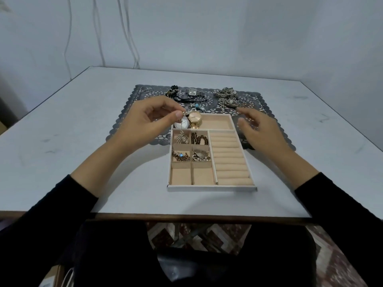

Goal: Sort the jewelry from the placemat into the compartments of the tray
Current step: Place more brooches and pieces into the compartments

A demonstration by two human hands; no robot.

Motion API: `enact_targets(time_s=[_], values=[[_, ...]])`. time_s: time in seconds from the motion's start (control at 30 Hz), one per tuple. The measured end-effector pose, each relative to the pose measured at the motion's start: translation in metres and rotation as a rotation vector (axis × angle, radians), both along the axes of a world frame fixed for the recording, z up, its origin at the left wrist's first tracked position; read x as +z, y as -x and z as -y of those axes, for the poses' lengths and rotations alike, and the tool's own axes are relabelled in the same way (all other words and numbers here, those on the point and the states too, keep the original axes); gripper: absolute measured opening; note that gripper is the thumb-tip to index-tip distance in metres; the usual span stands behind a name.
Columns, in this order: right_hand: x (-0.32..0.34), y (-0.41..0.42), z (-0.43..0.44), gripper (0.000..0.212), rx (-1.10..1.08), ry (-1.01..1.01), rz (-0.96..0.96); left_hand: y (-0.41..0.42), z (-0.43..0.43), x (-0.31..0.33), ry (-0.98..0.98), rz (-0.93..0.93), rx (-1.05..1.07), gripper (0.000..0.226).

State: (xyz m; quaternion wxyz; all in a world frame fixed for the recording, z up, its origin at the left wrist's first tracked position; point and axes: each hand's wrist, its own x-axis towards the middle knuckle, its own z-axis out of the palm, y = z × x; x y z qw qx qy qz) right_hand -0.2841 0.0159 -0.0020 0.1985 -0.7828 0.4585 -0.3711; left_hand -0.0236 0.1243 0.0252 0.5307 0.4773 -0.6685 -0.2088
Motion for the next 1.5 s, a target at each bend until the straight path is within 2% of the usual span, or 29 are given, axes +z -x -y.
enact_targets(time_s=[0.13, 0.3, 0.7, 0.83, 1.03, 1.2, 1.5], values=[[-0.009, 0.006, 0.0, 0.039, -0.042, 0.007, -0.239, 0.004, -0.003, 0.0, -0.01, 0.001, -0.02, 0.007], [-0.019, 0.011, 0.0, 0.039, 0.026, -0.012, -0.424, 0.01, -0.011, -0.001, -0.03, -0.002, -0.023, 0.007], [-0.019, 0.01, -0.001, 0.04, 0.033, -0.009, -0.449, 0.003, -0.021, -0.008, -0.054, 0.083, -0.054, 0.013], [-0.016, 0.01, -0.003, 0.037, 0.037, -0.006, -0.451, -0.001, -0.019, -0.011, -0.035, 0.245, -0.018, 0.013], [-0.016, 0.011, -0.003, 0.038, 0.04, 0.0, -0.446, -0.005, -0.016, -0.008, 0.049, 0.602, 0.005, 0.01], [-0.017, 0.011, -0.002, 0.038, 0.041, 0.002, -0.447, -0.007, -0.014, -0.004, 0.063, 0.78, -0.028, 0.007], [-0.017, 0.011, -0.003, 0.038, 0.039, -0.002, -0.457, -0.003, -0.016, -0.002, 0.021, 0.797, -0.052, 0.009]])
